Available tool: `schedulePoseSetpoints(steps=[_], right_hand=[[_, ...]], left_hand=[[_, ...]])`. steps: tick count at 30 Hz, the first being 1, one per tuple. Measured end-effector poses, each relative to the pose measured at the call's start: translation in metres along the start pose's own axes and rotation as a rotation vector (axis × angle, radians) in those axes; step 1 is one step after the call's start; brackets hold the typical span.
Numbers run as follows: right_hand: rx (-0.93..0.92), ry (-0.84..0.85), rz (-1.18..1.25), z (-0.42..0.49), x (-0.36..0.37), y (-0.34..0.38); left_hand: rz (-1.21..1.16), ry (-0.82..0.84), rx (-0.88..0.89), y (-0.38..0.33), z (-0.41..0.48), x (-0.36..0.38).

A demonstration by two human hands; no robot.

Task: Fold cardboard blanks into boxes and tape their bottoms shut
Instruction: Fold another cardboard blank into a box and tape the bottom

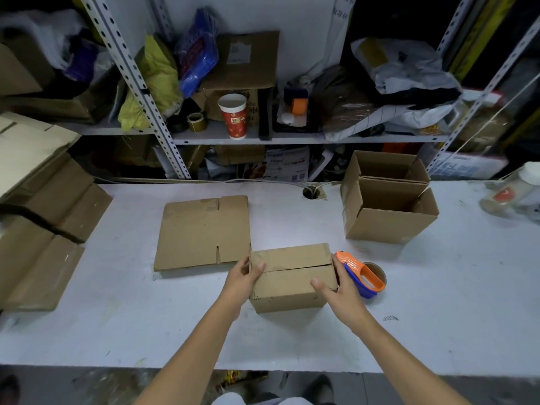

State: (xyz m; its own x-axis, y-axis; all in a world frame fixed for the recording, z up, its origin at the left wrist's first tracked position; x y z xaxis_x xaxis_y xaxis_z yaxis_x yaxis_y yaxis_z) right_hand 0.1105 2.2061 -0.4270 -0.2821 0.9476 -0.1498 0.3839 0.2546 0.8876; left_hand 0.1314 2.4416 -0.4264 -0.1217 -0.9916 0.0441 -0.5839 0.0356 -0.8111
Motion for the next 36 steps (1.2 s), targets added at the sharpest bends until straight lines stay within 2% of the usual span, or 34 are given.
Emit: schedulePoseSetpoints(steps=[4, 8, 12, 19, 27, 36], right_hand=[[0.051, 0.036, 0.003, 0.007, -0.008, 0.004], [0.129, 0.000, 0.055, 0.022, -0.002, 0.014], [0.109, -0.060, 0.060, 0.023, 0.007, 0.013], [0.090, -0.022, 0.073, 0.018, 0.000, 0.016], [0.068, 0.074, -0.026, 0.008, -0.004, 0.022], [0.057, 0.025, 0.000, 0.017, -0.003, 0.014]], left_hand=[[-0.011, 0.026, 0.032, 0.000, 0.002, 0.003], [0.016, 0.039, 0.006, 0.006, 0.008, 0.005], [-0.006, -0.017, -0.024, 0.019, 0.015, 0.012], [-0.015, 0.027, -0.004, 0.011, 0.008, 0.019], [-0.015, -0.032, -0.055, 0.011, 0.018, 0.018], [0.073, -0.035, -0.058, 0.008, 0.016, 0.020]])
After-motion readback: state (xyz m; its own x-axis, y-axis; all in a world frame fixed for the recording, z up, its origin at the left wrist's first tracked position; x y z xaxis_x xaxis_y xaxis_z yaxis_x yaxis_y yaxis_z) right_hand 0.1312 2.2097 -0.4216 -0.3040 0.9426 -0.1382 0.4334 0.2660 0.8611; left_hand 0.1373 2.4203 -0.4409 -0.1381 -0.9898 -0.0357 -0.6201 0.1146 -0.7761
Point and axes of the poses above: each hand's wrist, its own z-axis towards the middle knuckle, its own x-axis out of the palm, y = z × x, the point moved 2 cm from there along z, towards the middle knuckle, and after that the axes turned 11 degrees about y, right-handed, at the moved point
